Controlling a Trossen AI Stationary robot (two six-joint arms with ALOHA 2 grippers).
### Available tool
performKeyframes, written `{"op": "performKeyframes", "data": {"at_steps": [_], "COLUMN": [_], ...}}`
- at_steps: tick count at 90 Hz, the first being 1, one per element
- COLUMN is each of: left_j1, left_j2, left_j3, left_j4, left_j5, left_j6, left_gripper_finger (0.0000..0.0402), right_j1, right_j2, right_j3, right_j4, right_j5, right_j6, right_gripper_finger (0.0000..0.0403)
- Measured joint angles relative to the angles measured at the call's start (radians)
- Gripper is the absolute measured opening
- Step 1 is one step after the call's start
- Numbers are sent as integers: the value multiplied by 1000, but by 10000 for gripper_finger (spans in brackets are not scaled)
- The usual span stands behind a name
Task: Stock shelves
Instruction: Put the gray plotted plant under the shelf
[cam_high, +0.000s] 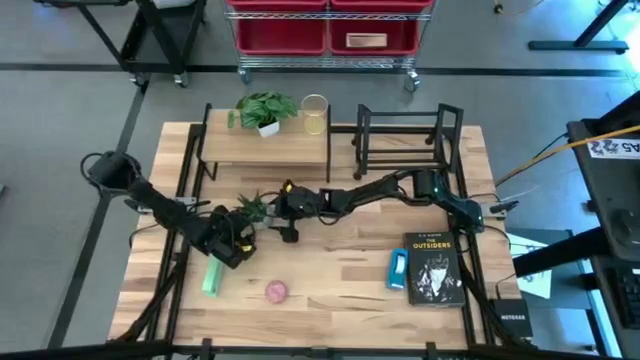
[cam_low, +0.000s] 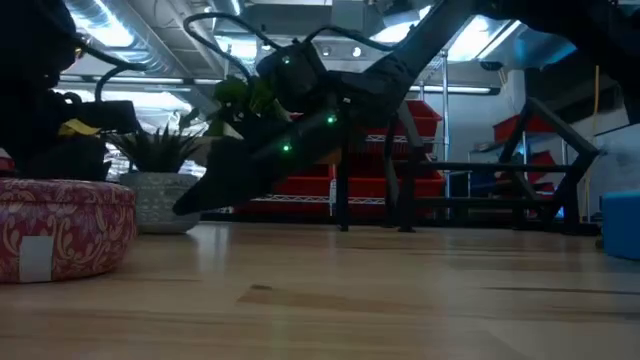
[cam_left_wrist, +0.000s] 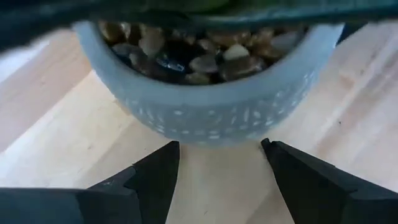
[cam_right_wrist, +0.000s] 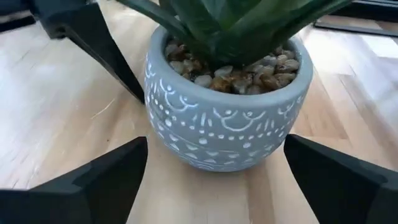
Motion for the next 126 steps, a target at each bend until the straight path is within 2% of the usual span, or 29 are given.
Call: {"op": "performKeyframes", "data": {"at_steps": [14, 26, 48, 58, 67, 80, 106, 126], "left_j1": [4, 7, 39, 61, 80, 120, 172, 173], "left_j2": [-16, -26, -36, -42, -47, -49, -53, -64], "left_j3": [0, 0, 2, 30, 51, 51, 52, 86], "left_j4": [-33, -70, -79, -170, -227, -175, -156, -306], "left_j5": [21, 37, 39, 56, 27, -18, -13, -104], "left_j6": [14, 20, 201, 240, 250, 290, 283, 163], "left_gripper_finger": [250, 251, 259, 265, 271, 279, 283, 281], "right_j1": [-7, -22, -39, -39, -39, -40, -42, -43], "right_j2": [0, -1, -2, 6, 12, 44, 89, 91], "right_j3": [0, 0, 0, 8, 17, 58, 151, 252], "right_j4": [0, -6, 3, 9, 9, 2, -48, -88], "right_j5": [-12, -64, -125, -120, -120, -125, -129, -77], "right_j6": [-11, -11, -33, -33, -33, -30, -23, -27], "right_gripper_finger": [363, 363, 363, 363, 363, 363, 363, 363]}}
